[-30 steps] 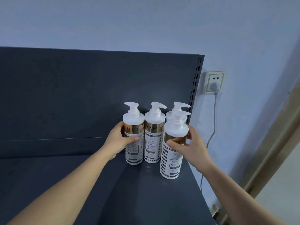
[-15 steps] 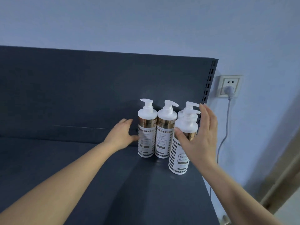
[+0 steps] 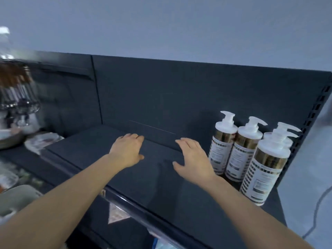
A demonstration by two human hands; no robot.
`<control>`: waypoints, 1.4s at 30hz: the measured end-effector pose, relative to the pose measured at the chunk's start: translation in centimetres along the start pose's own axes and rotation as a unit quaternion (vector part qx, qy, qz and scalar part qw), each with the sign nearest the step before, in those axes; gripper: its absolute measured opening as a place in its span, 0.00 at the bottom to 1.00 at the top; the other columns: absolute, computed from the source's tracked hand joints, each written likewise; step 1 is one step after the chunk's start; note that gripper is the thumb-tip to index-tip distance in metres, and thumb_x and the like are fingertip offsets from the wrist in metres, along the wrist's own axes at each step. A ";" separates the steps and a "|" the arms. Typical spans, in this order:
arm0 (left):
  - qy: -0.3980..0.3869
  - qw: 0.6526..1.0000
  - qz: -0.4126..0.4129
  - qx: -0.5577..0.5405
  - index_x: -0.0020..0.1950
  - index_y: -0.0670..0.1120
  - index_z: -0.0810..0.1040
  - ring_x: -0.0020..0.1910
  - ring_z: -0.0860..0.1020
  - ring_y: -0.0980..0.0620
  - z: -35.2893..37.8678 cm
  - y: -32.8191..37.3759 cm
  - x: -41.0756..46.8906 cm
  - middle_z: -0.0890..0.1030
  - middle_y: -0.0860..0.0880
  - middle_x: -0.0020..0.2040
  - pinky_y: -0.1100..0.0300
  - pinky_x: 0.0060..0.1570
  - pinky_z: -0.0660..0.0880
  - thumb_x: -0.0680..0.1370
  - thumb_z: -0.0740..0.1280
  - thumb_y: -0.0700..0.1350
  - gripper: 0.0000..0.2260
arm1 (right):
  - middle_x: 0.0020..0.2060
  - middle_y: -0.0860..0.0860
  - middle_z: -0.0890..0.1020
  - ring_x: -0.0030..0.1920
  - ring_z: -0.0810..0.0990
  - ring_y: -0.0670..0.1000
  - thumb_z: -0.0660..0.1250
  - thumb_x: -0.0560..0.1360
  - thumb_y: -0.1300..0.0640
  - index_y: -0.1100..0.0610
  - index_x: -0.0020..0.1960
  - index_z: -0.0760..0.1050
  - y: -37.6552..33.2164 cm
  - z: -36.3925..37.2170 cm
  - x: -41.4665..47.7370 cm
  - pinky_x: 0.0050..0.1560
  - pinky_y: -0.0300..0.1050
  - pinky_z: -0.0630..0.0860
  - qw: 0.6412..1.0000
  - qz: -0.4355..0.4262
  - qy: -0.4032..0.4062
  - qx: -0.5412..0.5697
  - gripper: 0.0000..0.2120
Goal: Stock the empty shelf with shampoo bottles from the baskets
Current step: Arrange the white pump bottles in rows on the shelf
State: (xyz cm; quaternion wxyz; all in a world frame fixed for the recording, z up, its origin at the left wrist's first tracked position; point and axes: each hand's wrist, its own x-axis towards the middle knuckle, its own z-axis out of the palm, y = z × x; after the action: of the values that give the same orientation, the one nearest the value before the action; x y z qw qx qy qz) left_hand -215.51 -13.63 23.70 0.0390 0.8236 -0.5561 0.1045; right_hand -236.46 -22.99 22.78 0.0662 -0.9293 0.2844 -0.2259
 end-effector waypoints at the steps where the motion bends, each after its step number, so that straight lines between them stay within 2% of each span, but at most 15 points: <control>1: -0.006 1.000 -0.018 0.011 0.74 0.46 0.63 0.67 0.68 0.47 0.0 -1.5 -1.0 0.71 0.48 0.68 0.52 0.67 0.66 0.77 0.66 0.56 0.29 | 0.75 0.51 0.64 0.75 0.59 0.52 0.67 0.76 0.49 0.55 0.77 0.60 -1.1 0.8 0.6 0.75 0.47 0.59 1.000 -0.012 -0.023 0.004 0.33; 7: -0.037 0.989 -0.125 0.070 0.71 0.47 0.66 0.68 0.68 0.47 -0.5 -10.0 -7.6 0.72 0.48 0.67 0.52 0.64 0.67 0.76 0.67 0.57 0.27 | 0.76 0.50 0.62 0.75 0.58 0.53 0.66 0.77 0.47 0.54 0.78 0.57 -8.7 5.4 4.0 0.74 0.50 0.60 0.989 -0.087 -0.118 0.015 0.34; 13: -0.063 0.971 -0.213 0.084 0.64 0.47 0.70 0.63 0.71 0.46 -0.6 -18.3 -14.7 0.75 0.47 0.61 0.52 0.59 0.71 0.75 0.67 0.55 0.22 | 0.74 0.51 0.66 0.74 0.61 0.54 0.66 0.76 0.48 0.55 0.76 0.60 -18.3 9.7 6.1 0.71 0.49 0.63 0.974 -0.163 -0.158 0.022 0.32; 17: -0.074 0.961 -0.253 0.086 0.64 0.48 0.70 0.62 0.73 0.47 -0.4 -23.9 -19.0 0.75 0.48 0.60 0.53 0.51 0.72 0.75 0.67 0.55 0.21 | 0.71 0.51 0.69 0.72 0.64 0.54 0.67 0.76 0.48 0.55 0.73 0.64 -24.9 12.9 7.1 0.70 0.49 0.65 0.963 -0.197 -0.182 0.035 0.29; 20: -0.086 0.954 -0.273 0.091 0.64 0.48 0.71 0.62 0.73 0.47 0.3 -28.0 -21.8 0.76 0.48 0.61 0.52 0.54 0.72 0.75 0.69 0.55 0.22 | 0.73 0.50 0.68 0.73 0.63 0.54 0.67 0.76 0.48 0.54 0.75 0.62 -29.6 15.6 7.7 0.71 0.50 0.64 0.954 -0.214 -0.205 0.042 0.31; 24: -0.106 0.947 -0.290 0.086 0.69 0.49 0.70 0.64 0.72 0.47 2.2 -33.1 -24.9 0.76 0.47 0.64 0.51 0.60 0.73 0.75 0.69 0.55 0.24 | 0.72 0.50 0.68 0.73 0.63 0.54 0.67 0.75 0.48 0.54 0.75 0.62 -35.2 19.6 8.3 0.71 0.50 0.65 0.947 -0.217 -0.232 0.043 0.32; 29: -0.139 0.943 -0.294 0.068 0.71 0.51 0.68 0.66 0.71 0.47 5.6 -38.6 -27.5 0.73 0.48 0.68 0.50 0.61 0.73 0.75 0.69 0.55 0.27 | 0.69 0.52 0.71 0.71 0.66 0.55 0.68 0.74 0.47 0.54 0.73 0.64 -40.4 24.8 8.7 0.69 0.52 0.67 0.941 -0.198 -0.271 0.050 0.30; 31: -0.155 0.940 -0.299 0.065 0.67 0.49 0.71 0.64 0.72 0.48 7.1 -40.2 -28.5 0.75 0.48 0.65 0.52 0.59 0.73 0.75 0.69 0.55 0.23 | 0.68 0.52 0.72 0.69 0.67 0.55 0.68 0.75 0.48 0.54 0.71 0.65 -41.9 26.8 8.8 0.68 0.52 0.69 0.936 -0.190 -0.291 0.046 0.28; 34: -0.182 0.931 -0.313 0.037 0.62 0.48 0.74 0.57 0.75 0.49 9.2 -42.2 -29.8 0.77 0.48 0.58 0.54 0.50 0.75 0.75 0.69 0.54 0.18 | 0.67 0.52 0.72 0.69 0.68 0.55 0.67 0.75 0.50 0.54 0.70 0.66 -43.2 29.6 8.8 0.66 0.52 0.70 0.928 -0.179 -0.324 0.045 0.25; 37: -0.204 0.925 -0.320 0.014 0.61 0.48 0.74 0.56 0.77 0.48 11.3 -44.1 -30.1 0.79 0.48 0.57 0.53 0.52 0.77 0.75 0.69 0.54 0.18 | 0.65 0.51 0.73 0.67 0.69 0.55 0.67 0.74 0.50 0.53 0.66 0.68 -44.1 32.2 9.3 0.61 0.50 0.71 0.917 -0.179 -0.352 0.044 0.22; 42: -0.237 0.909 -0.343 -0.019 0.65 0.48 0.73 0.60 0.75 0.47 15.7 -46.8 -29.5 0.77 0.48 0.61 0.53 0.55 0.75 0.75 0.69 0.53 0.21 | 0.64 0.50 0.74 0.66 0.71 0.55 0.68 0.74 0.49 0.53 0.67 0.69 -45.1 37.1 10.9 0.61 0.51 0.73 0.900 -0.172 -0.395 0.059 0.24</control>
State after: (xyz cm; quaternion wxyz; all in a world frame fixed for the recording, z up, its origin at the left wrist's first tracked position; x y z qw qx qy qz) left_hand -180.89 28.03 4.46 -0.0448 0.9634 -0.2337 -0.1238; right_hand -188.96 8.11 5.33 0.1879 -0.9711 0.0569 0.1360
